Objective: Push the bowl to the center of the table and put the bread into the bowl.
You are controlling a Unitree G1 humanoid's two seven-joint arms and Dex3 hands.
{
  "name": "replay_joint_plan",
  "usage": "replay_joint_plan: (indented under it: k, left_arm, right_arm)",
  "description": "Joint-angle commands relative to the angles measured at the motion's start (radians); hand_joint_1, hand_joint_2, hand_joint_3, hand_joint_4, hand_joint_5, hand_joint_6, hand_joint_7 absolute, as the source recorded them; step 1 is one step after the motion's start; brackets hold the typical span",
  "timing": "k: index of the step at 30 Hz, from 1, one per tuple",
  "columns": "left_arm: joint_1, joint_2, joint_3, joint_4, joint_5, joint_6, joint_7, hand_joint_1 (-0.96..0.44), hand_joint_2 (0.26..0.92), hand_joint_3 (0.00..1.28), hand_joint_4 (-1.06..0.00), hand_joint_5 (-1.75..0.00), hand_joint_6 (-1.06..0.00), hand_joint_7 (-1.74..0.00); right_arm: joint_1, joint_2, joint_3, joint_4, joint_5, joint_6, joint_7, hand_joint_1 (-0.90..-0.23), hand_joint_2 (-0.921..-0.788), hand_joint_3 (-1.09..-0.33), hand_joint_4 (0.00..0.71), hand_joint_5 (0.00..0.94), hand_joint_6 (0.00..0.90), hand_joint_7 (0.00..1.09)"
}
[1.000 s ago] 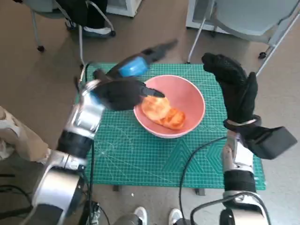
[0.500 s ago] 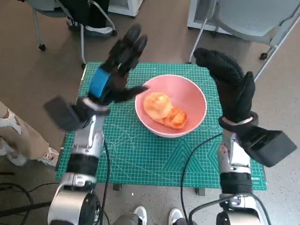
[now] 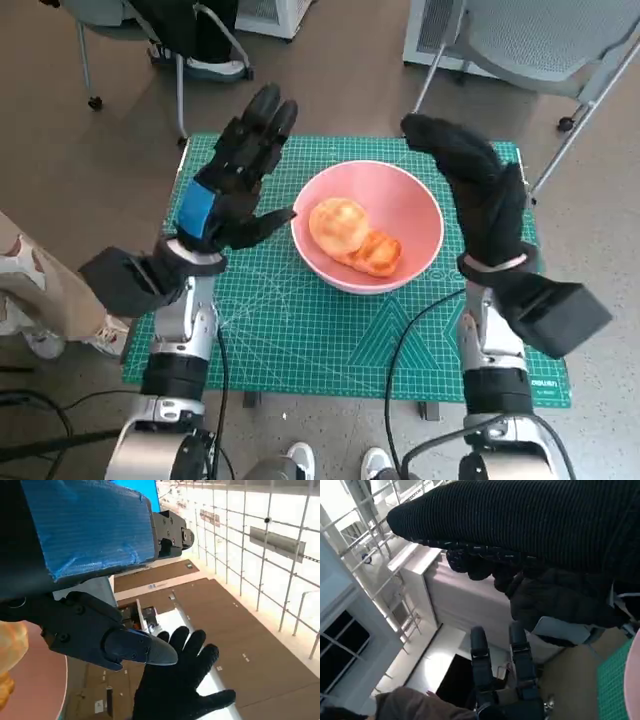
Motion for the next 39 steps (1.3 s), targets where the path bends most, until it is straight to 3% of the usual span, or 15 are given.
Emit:
replay_joint_plan:
  k: [1,21,39]
  left_arm:
    - [0.006,-0.011,0.016,0.049,-0.009,-0.044,-0.011,-0.62,0.921,0.15,-0.03,0.0,-0.17,-0.06]
    - [-0.031,-0.032,0.015,0.175,0.009,-0.145,-0.012,-0.64,0.921,0.17,-0.05,-0.01,-0.18,-0.05]
    - [-0.067,-0.042,0.033,0.221,-0.054,-0.123,-0.119,-0.58,0.921,0.09,-0.02,0.0,-0.18,-0.03]
  right_arm:
    - [-0.002,0.0,0.0,0.044,-0.004,-0.016,0.018,-0.678,-0.921,-0.773,0.175,0.002,0.025,0.51]
    - [0.001,-0.008,-0.008,0.084,0.014,-0.045,0.048,-0.683,-0.921,-0.78,0.174,0.001,0.016,0.49]
    - [-0.013,-0.021,-0.019,0.104,0.008,-0.06,0.05,-0.686,-0.921,-0.787,0.17,0.0,0.017,0.49]
